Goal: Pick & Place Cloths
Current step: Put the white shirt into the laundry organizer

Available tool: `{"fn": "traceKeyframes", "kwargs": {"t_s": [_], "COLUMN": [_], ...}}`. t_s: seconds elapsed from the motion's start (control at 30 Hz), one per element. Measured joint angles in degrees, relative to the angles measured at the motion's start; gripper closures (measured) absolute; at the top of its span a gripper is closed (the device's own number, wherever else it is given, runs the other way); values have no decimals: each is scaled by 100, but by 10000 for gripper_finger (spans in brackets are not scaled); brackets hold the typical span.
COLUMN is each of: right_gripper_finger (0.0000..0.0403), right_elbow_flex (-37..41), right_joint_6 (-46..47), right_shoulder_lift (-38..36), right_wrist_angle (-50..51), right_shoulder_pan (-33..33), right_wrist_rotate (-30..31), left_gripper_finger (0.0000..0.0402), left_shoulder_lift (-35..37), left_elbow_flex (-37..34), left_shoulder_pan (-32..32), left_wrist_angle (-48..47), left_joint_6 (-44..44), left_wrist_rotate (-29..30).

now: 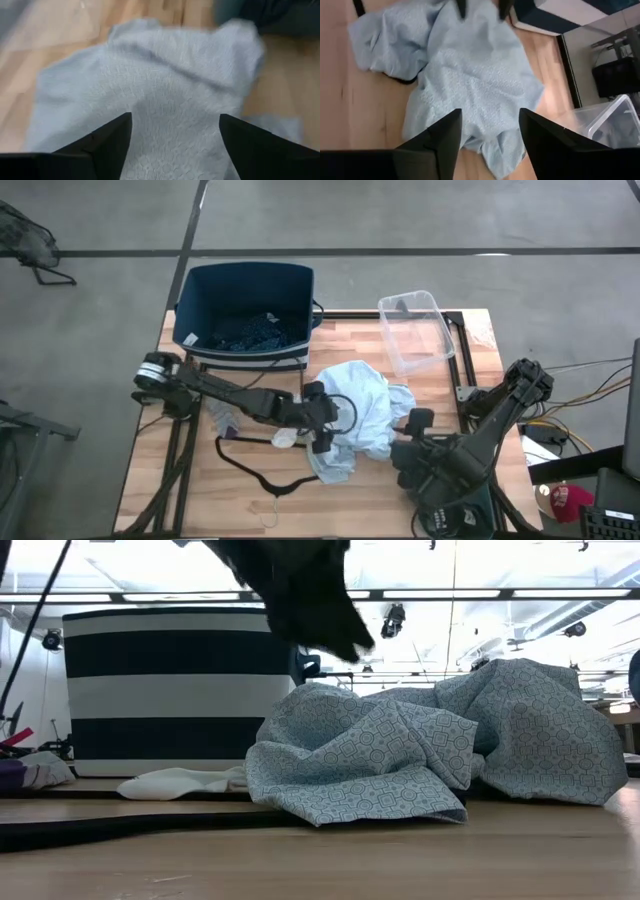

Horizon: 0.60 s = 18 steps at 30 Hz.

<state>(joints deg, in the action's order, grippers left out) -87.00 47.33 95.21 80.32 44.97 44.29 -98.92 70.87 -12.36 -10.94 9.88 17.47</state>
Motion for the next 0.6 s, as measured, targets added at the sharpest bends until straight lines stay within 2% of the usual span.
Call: {"fn": "traceKeyframes", "kwargs": {"t_s": [0.17, 0.4, 0.6], "right_gripper_finger": [265, 382, 393], "right_elbow_flex": [-2, 3, 10], "right_joint_6": [-2, 4, -10], "right_shoulder_lift": [-132, -370, -412], "right_wrist_angle": [-12, -61, -115], "right_shoulder_pan": [-42, -42, -37], "right_wrist_rotate": [76, 89, 241], "left_gripper_finger": [75, 71, 75], "left_shoulder_lift": [-540, -1125, -1574], "left_elbow_flex": [212, 530, 667], "left_shoulder_pan": [69, 182, 330], "left_wrist_angle": [26, 33, 32], "left_joint_6": [-230, -385, -309], "left_wrist_rotate": [105, 118, -52]}}
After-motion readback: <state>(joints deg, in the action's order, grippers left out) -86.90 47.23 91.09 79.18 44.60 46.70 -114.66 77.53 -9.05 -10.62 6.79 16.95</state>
